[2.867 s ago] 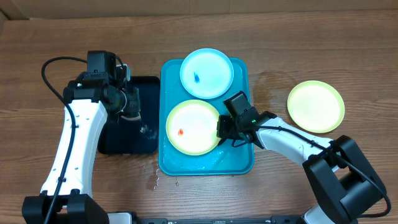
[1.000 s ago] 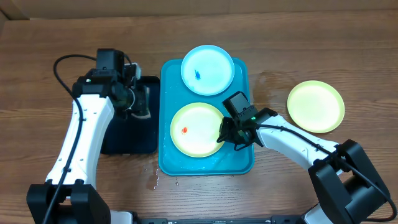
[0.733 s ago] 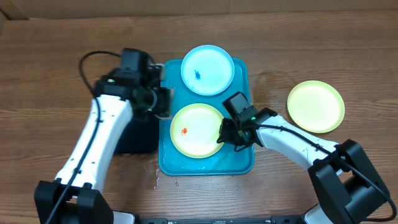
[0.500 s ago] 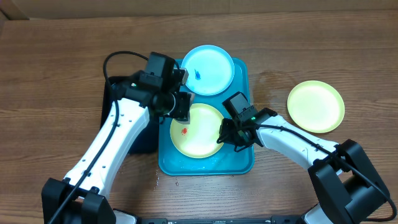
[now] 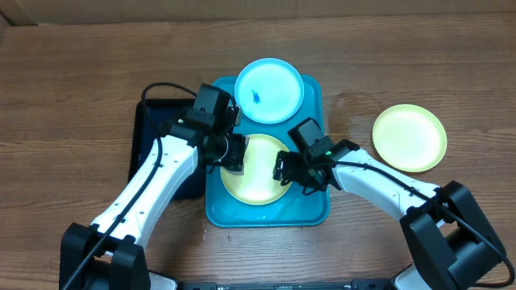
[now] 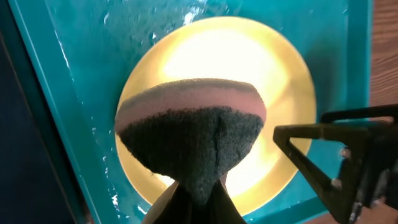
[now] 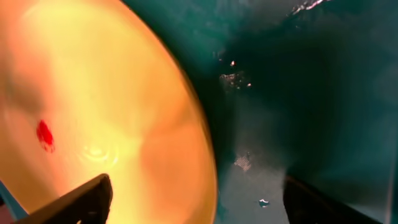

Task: Clean dirty plates on tray and stack at the side
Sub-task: 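Lift the sponge and bring it over the red-stained plate, then scrub the red stain with the sponge while the right gripper holds the plate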

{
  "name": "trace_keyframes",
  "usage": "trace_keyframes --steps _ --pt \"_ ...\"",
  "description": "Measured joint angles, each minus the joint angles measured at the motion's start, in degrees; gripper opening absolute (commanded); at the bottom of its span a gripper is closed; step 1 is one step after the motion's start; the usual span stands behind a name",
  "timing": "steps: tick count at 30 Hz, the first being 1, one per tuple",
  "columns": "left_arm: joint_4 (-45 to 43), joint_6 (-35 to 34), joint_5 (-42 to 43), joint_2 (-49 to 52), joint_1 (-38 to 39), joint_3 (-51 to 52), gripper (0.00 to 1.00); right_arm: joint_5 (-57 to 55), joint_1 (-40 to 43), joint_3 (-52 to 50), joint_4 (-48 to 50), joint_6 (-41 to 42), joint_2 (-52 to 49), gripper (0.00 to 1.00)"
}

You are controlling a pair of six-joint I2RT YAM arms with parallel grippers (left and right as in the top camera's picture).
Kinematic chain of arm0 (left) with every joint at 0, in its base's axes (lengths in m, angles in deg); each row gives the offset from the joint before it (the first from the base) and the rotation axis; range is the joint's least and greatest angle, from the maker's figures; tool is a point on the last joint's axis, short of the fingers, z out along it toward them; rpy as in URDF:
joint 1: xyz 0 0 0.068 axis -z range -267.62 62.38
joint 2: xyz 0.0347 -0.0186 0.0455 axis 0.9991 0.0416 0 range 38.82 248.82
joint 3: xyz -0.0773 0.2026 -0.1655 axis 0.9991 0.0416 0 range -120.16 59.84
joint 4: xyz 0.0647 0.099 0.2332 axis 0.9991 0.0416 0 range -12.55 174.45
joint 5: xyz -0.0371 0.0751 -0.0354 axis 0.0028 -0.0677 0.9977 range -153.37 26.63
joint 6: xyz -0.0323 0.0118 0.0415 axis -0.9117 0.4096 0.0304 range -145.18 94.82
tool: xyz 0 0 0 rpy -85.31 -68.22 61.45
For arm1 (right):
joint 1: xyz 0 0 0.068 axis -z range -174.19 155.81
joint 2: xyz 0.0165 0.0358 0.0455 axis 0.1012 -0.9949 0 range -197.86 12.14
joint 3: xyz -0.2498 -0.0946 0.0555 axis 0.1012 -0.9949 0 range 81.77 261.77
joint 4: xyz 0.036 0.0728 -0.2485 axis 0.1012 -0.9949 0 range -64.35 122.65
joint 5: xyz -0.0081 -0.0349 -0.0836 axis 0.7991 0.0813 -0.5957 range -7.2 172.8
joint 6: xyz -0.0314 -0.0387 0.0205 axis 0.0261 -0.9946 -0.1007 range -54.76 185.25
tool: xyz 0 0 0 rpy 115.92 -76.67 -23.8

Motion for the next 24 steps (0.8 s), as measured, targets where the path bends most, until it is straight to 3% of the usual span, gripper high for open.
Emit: trace_keyframes --steps 3,6,9,18,24 --pt "-0.4 0.0 -0.1 0.0 0.0 0.7 0.04 -0.2 0.0 0.0 -0.3 -0.1 -0.1 0.40" --pt "-1.4 -0.2 -0.1 0.0 0.0 0.8 0.04 -0.3 0.0 0.0 0.1 -0.3 -0.1 0.22" --pt "-2.1 -0.2 -0.1 0.0 0.0 1.2 0.04 -0.5 0.0 0.0 0.1 0.1 -0.1 0.14" --pt "-2.6 -0.2 -0.1 0.0 0.0 1.4 0.04 -0.9 0.0 0.0 0.2 0.0 -0.2 0.04" --pt "-2.6 -0.2 -0.1 0.0 0.0 1.4 0.04 -0.9 0.0 0.0 0.3 0.1 -0.4 0.04"
